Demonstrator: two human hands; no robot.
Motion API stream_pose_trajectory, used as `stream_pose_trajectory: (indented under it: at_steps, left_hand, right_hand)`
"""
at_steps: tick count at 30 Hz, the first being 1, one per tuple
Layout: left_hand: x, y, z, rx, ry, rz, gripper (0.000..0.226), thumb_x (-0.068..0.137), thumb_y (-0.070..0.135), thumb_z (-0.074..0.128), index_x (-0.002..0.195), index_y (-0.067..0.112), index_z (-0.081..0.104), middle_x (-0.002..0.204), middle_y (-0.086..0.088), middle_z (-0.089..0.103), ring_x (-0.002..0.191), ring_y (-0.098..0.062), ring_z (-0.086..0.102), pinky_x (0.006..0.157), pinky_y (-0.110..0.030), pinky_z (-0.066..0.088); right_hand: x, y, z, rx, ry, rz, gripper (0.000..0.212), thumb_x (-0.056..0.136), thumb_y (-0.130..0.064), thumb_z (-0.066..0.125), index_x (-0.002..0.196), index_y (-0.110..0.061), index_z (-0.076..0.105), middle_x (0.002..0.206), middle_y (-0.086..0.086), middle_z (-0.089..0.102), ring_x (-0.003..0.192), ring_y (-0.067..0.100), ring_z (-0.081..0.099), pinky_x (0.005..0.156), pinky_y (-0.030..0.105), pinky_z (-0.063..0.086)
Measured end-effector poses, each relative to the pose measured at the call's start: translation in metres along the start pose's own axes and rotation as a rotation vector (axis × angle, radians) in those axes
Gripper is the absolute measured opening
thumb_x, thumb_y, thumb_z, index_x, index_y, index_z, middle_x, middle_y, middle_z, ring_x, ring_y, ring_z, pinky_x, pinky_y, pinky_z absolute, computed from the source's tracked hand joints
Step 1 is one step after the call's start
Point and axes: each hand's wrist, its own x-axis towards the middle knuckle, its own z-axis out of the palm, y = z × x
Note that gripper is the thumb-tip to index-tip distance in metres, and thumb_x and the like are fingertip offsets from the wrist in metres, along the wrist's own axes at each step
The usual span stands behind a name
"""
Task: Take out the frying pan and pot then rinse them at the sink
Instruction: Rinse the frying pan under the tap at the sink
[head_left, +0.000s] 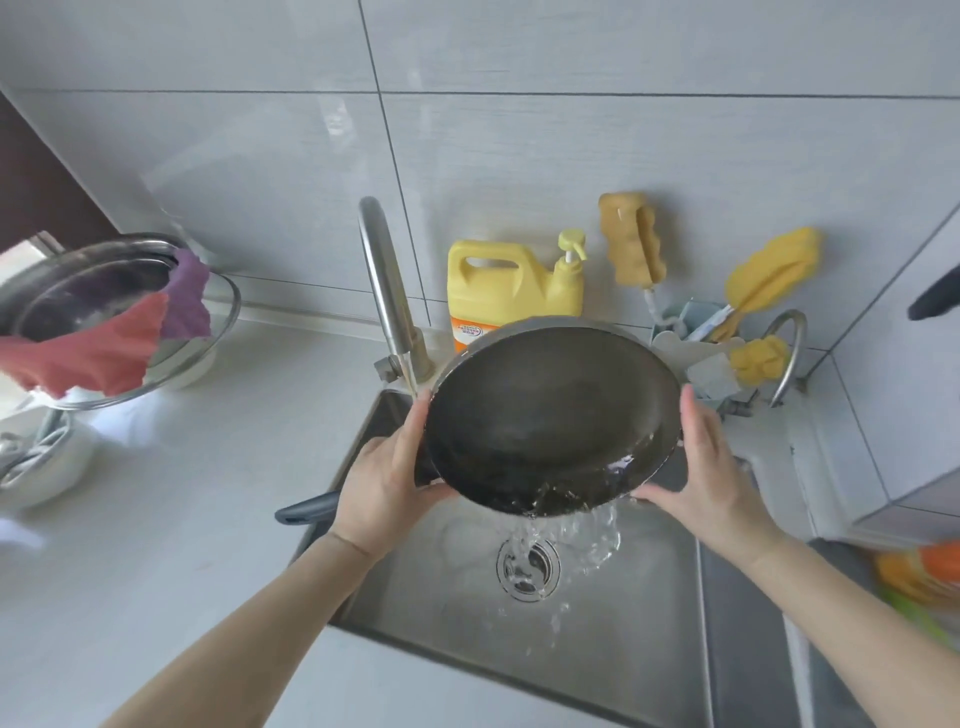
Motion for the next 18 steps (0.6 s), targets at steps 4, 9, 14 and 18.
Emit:
stream_pose_trajectory:
  at_steps: [4,9,14,18]
  left_hand:
    - [0.013,0.008,-0.015,0.095,0.231,0.162,0.091,0.078,0.051,0.065,0.142,0.002,0.023,0.086,-0.013,0.069,0.071,-0.026,0.061,0.063,-0.033,0.052]
    - [0.037,0.021,-0.04,0.166,0.407,0.224,0.101,0.065,0.042,0.085,0.137,0.0,0.027,0.078,-0.016,0.065,0.071,-0.023,0.054,0.061,-0.035,0.051]
    - [0.037,0.017,-0.037,0.134,0.386,0.233,0.093,0.076,0.045,0.073,0.142,0.01,0.017,0.086,-0.016,0.068,0.078,-0.021,0.049,0.069,-0.036,0.046]
    - [0.003,0.006,-0.017,0.08,0.244,0.15,0.092,0.077,0.051,0.067,0.145,0.012,0.019,0.084,-0.011,0.07,0.082,-0.019,0.05,0.07,-0.03,0.042]
  right_hand:
    - [0.015,-0.01,-0.022,-0.081,0.374,-0.29,0.086,0.084,-0.046,0.065,0.139,0.001,0.018,0.129,0.019,0.031,0.118,0.036,0.036,0.097,0.038,0.045]
    - [0.035,-0.035,-0.065,-0.089,0.486,-0.427,0.072,0.096,-0.055,0.039,0.136,-0.001,0.013,0.122,0.022,0.031,0.11,0.039,0.035,0.115,0.011,0.013]
    - [0.037,-0.032,-0.064,-0.083,0.426,-0.381,0.078,0.096,-0.059,0.039,0.135,0.005,0.017,0.129,0.022,0.032,0.125,0.035,0.035,0.113,0.012,0.016]
    - [0.023,-0.017,-0.03,-0.072,0.293,-0.434,0.084,0.098,-0.053,0.042,0.152,-0.002,0.005,0.155,0.02,0.024,0.148,0.009,0.015,0.118,0.021,0.019]
